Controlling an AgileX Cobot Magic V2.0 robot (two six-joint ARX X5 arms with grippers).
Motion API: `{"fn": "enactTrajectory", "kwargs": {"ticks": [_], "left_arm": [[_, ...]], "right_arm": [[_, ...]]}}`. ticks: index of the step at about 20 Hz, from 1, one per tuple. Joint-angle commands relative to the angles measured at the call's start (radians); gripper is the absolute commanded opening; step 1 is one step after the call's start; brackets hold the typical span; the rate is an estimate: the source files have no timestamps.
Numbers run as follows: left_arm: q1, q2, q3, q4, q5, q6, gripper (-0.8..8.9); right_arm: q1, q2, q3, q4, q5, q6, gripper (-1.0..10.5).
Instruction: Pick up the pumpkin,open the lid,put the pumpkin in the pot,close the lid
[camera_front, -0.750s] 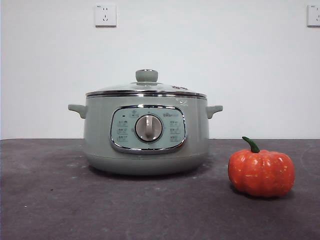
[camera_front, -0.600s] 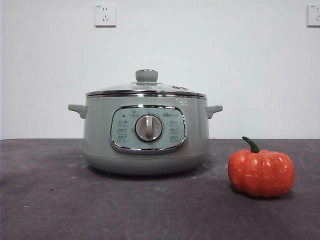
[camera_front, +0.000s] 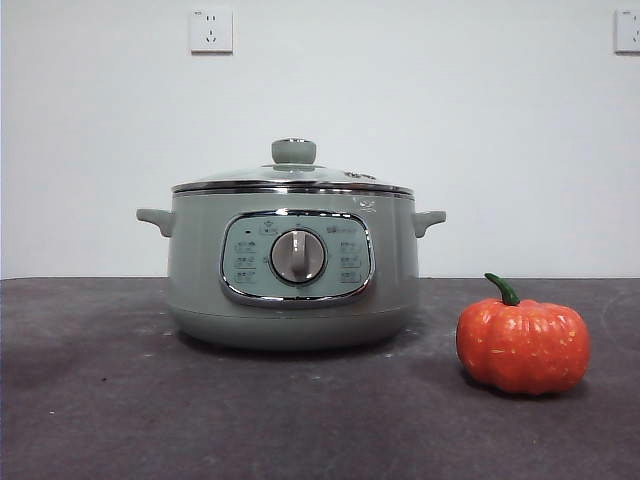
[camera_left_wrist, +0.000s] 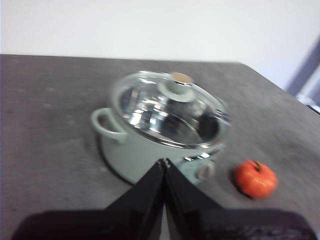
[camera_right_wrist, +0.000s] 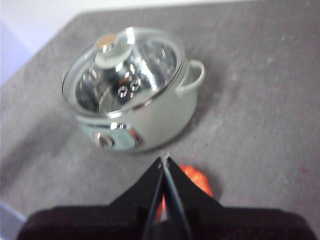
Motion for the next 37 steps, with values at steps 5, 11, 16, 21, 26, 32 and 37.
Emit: {"fn": "enactTrajectory", "kwargs": {"ticks": [5,11,16,21,26,32,37], "left_arm": [[0.000,0.093,0.117,-0.157,0.108,0.139,-0.08],[0.000,0.098,0.126,-0.174,0.105,0.126,4.07],[0.000,0.098,0.126,-0.174,0.105,0.102,7.58],[0.000,0.098,0.126,-0.174,0.105,0.102,7.58],[0.000,0.098,0.126,-0.174,0.105,0.103,7.58],[0.000,0.098,0.126,-0.174,0.105,0.103,7.58],[0.000,0.098,0.126,-0.174,0.105,0.103,7.58]], "right_arm": [[0.002,0.079,0.132,-0.169,-0.053,-0.128,-0.1],[0.002,0.083,0.137,-0.172,-0.052,-0.116,1.5],[0.002,0.090,0.137,-0.166,-0.053,-0.071,7.2],[0.006,0.114,0.137,-0.166,-0.052,-0.068,7.2],[0.107,0.232,0.137,-0.167,-0.033,-0.089,7.2],[0.259,0.488,0.137,-0.162,0.166,-0.122,7.2],[0.320,0.692,0.137,-0.082,0.272,-0.121,7.2]]}}
